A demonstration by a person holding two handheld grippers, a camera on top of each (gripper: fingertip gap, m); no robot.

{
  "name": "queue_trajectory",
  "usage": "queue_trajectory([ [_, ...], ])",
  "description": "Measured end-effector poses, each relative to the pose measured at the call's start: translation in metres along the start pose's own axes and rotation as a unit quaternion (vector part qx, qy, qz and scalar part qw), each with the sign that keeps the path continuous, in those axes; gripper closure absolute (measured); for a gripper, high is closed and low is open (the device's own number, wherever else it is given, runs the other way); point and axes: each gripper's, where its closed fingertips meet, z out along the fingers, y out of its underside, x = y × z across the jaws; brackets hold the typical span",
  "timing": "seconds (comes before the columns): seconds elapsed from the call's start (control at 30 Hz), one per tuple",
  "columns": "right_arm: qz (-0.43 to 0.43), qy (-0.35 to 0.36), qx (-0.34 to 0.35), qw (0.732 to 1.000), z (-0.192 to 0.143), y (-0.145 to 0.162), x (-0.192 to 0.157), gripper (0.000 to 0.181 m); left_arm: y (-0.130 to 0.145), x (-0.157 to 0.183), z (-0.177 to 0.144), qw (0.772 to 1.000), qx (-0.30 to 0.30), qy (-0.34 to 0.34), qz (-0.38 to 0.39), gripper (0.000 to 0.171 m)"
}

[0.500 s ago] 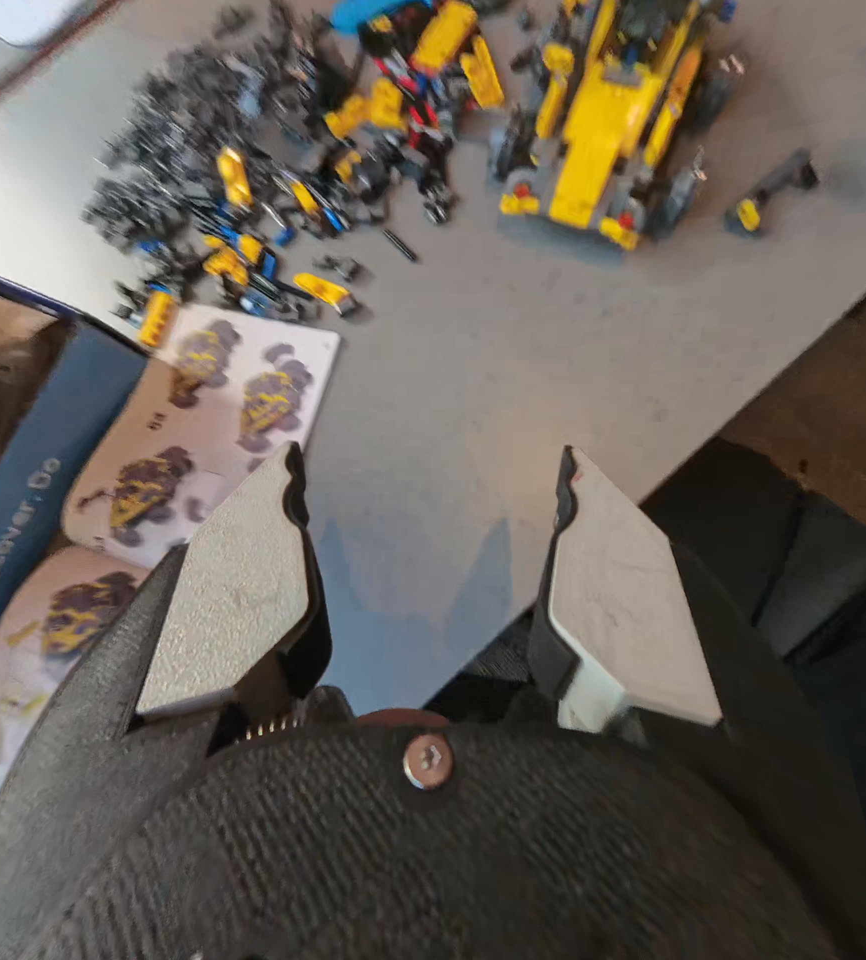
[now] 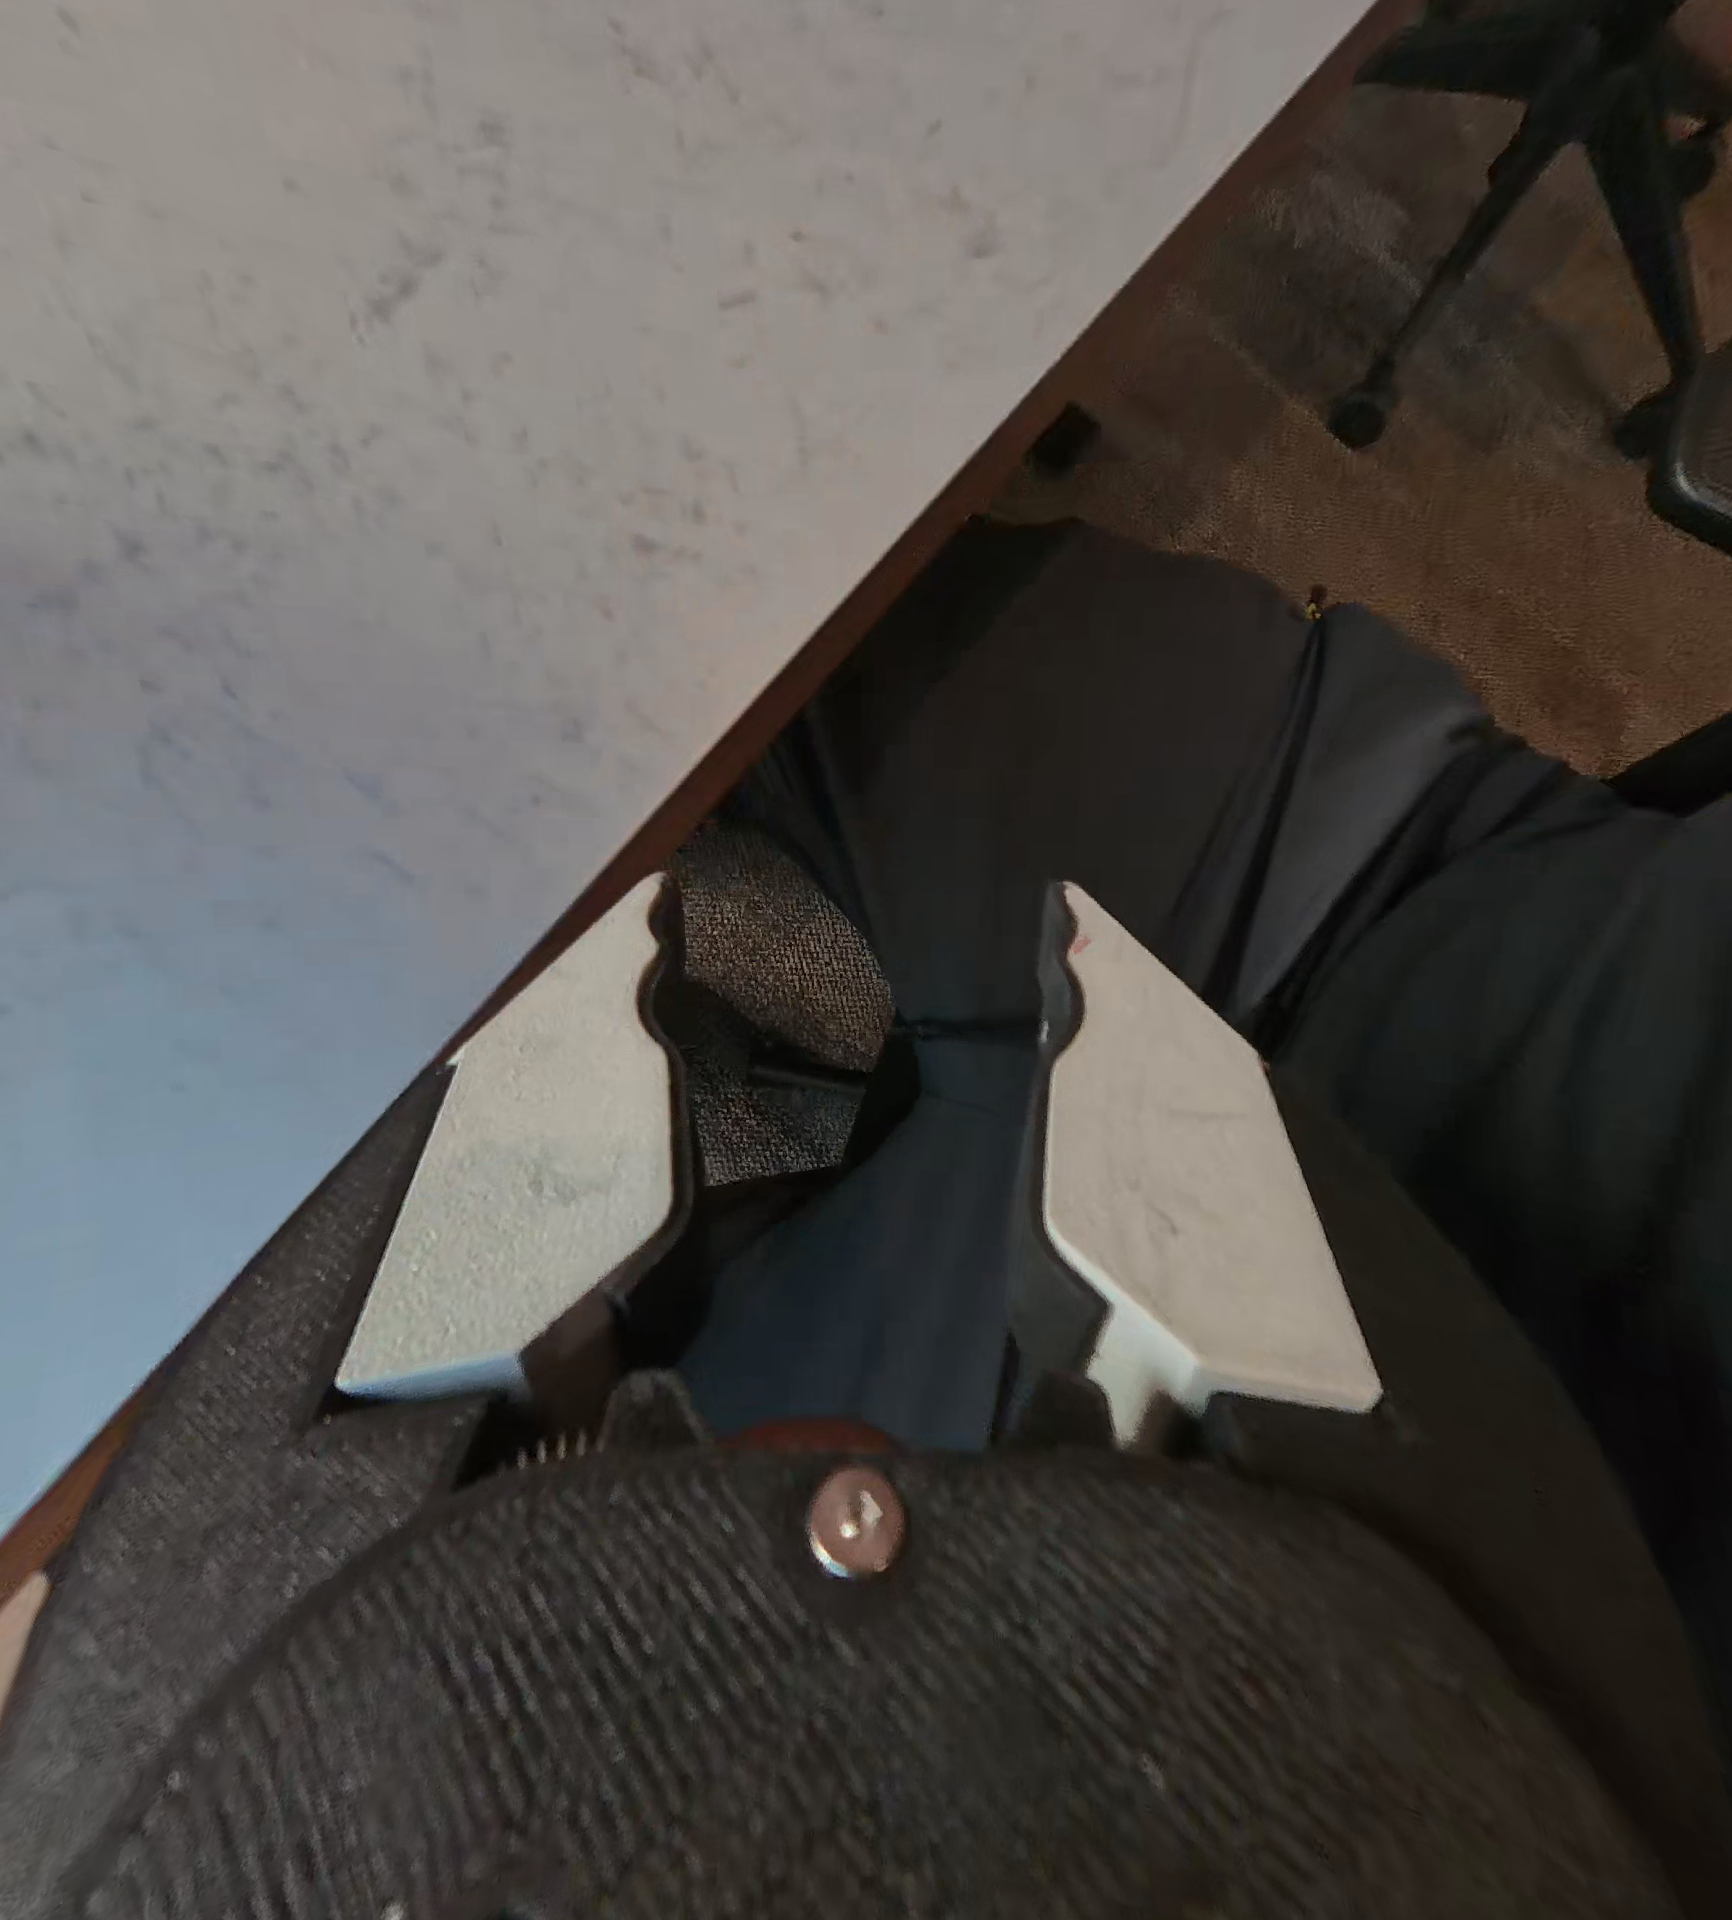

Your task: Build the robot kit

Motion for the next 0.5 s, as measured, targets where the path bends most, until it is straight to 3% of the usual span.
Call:
queue_trajectory([
  [0.13,-0.005,-0.001,-0.005,1.000,0.014,-0.004,0.007,0.121,0.025,0.007,-0.006,1.000,0.011,0.003,-0.010,0.109],
  [0.27,0.040,-0.075,0.006,0.996,0.026,-0.013,-0.012,0.170,0.049,0.014,-0.003,0.999,0.015,0.012,-0.029,0.112],
  [0.5,0.007,-0.102,0.030,0.994,0.058,-0.069,-0.075,0.171,0.074,0.023,0.007,0.999,-0.004,0.030,-0.037,0.115],
])
